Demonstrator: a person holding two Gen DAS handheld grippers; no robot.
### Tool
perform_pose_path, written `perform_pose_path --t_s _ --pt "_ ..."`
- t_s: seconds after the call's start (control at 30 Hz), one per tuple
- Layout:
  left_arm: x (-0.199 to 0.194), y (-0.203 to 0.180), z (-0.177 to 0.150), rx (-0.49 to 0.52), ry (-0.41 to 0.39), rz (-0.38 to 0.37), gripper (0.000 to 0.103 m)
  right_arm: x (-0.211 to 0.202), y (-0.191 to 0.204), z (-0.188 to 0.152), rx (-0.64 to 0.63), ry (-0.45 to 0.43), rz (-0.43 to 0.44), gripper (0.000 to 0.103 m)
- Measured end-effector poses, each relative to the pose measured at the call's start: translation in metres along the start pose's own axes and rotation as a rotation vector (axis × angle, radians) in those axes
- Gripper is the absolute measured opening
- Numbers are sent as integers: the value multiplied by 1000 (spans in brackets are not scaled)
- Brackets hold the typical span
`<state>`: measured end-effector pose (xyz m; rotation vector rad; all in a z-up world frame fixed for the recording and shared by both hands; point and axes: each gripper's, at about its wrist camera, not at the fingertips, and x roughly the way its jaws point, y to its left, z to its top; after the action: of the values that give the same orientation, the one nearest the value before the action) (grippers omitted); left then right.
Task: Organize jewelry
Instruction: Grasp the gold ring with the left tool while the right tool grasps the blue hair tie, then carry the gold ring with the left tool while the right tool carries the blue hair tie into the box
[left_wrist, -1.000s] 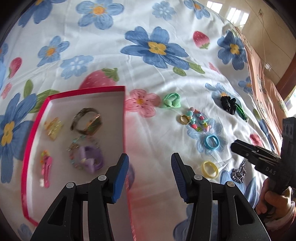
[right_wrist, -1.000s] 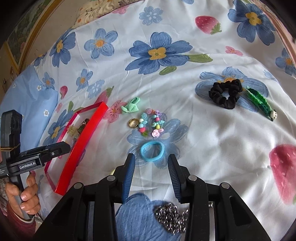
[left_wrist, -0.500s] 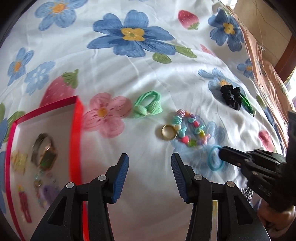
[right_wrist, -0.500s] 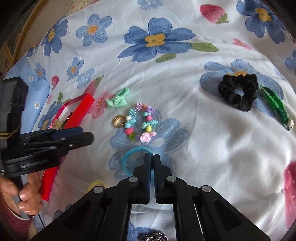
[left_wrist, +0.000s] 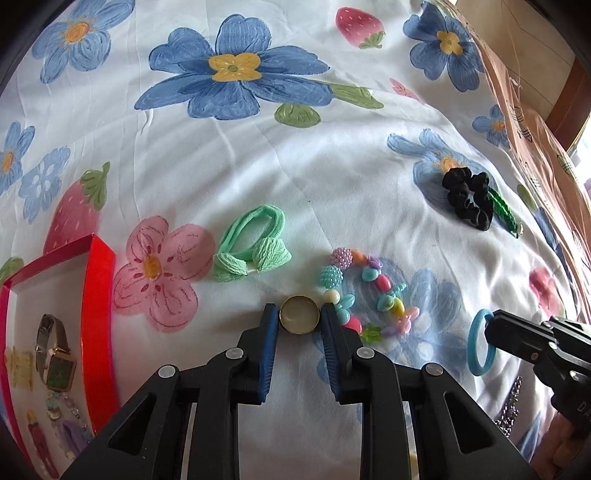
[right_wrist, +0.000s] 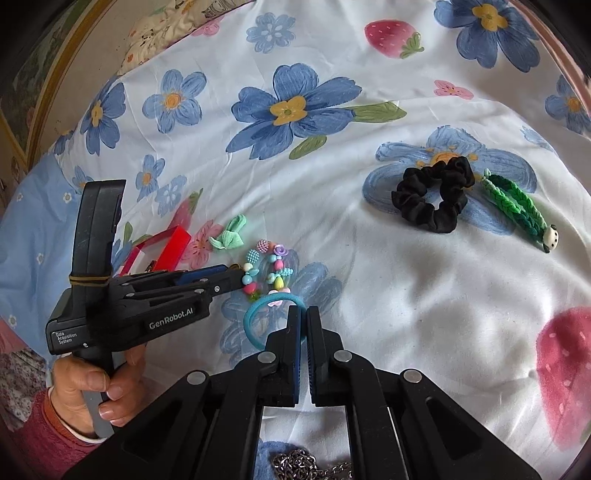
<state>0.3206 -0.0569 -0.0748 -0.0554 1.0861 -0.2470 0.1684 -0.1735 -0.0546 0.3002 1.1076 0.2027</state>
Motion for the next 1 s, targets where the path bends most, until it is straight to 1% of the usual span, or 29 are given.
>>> perform_pose_path --t_s 0.17,0.37,0.7,1.0 --pt "-22 6 -12 -18 -20 -21 22 -4 1 -2 7 -5 11 3" --pt "-67 20 -35 -52 -69 -36 22 -8 15 -5 -15 -7 30 3" --pt "-140 50 -87 -128 -132 -30 22 -10 59 -16 -78 7 82 3" --pt "-181 79 -126 -194 -162 -8 22 -2 100 -27 -145 39 126 3"
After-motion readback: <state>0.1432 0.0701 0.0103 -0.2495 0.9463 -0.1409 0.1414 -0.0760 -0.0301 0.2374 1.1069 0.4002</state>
